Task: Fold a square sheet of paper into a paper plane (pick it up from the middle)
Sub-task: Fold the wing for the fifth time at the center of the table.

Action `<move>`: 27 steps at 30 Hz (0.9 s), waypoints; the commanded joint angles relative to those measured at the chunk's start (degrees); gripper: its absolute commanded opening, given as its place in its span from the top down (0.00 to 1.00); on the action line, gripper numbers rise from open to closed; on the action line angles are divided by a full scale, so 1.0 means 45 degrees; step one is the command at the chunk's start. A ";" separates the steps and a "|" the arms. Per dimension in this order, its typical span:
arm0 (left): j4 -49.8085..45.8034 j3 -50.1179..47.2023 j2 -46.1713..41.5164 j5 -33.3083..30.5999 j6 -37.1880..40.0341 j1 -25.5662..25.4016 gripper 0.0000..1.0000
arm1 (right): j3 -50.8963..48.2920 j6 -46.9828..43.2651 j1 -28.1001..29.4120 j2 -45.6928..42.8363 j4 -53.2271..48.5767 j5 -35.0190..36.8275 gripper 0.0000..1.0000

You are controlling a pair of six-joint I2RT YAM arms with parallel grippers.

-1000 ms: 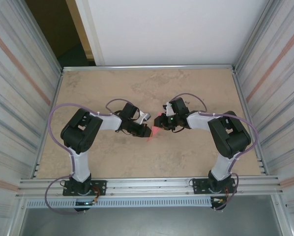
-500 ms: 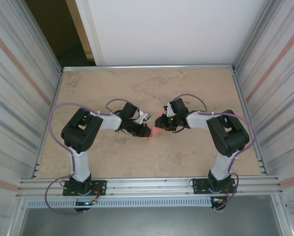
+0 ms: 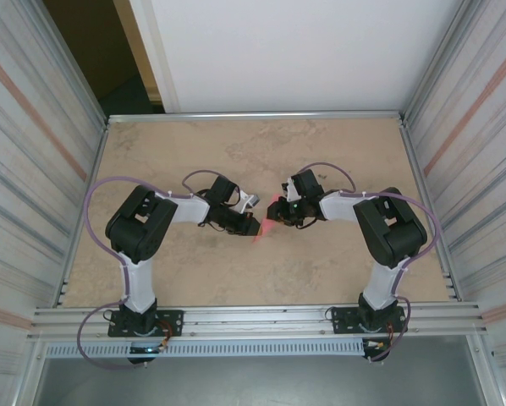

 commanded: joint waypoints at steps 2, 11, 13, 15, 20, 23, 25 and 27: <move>-0.0604 -0.0086 0.0633 -0.0633 0.0151 0.0038 0.90 | 0.0292 0.0106 -0.0138 0.0279 -0.0445 0.0260 0.73; -0.0690 -0.0127 0.0554 -0.0648 0.0155 0.0046 0.90 | 0.0389 0.0103 -0.0141 0.0461 -0.0677 0.0356 0.73; -0.0730 -0.0129 0.0461 -0.0650 0.0177 0.0028 0.90 | 0.0445 0.0097 -0.0131 0.0531 -0.0794 0.0416 0.72; -0.0818 -0.0122 0.0300 -0.0647 0.0162 0.0041 0.89 | 0.0494 0.0088 -0.0143 0.0592 -0.0893 0.0417 0.72; -0.1038 -0.0134 -0.0735 -0.0847 0.0089 0.0036 0.82 | 0.0521 0.0105 -0.0141 0.0601 -0.0997 0.0413 0.72; -0.1189 -0.0148 -0.1476 -0.1212 0.0048 0.0029 0.77 | 0.0546 0.0088 -0.0131 0.0594 -0.1032 0.0397 0.72; -0.1180 -0.0176 -0.1860 -0.1425 -0.0052 0.0029 0.76 | 0.0582 0.0076 -0.0141 0.0594 -0.1041 0.0381 0.72; -0.1091 -0.0202 -0.2117 -0.1606 -0.0238 0.0028 0.76 | 0.0577 0.0087 -0.0146 0.0574 -0.1064 0.0368 0.72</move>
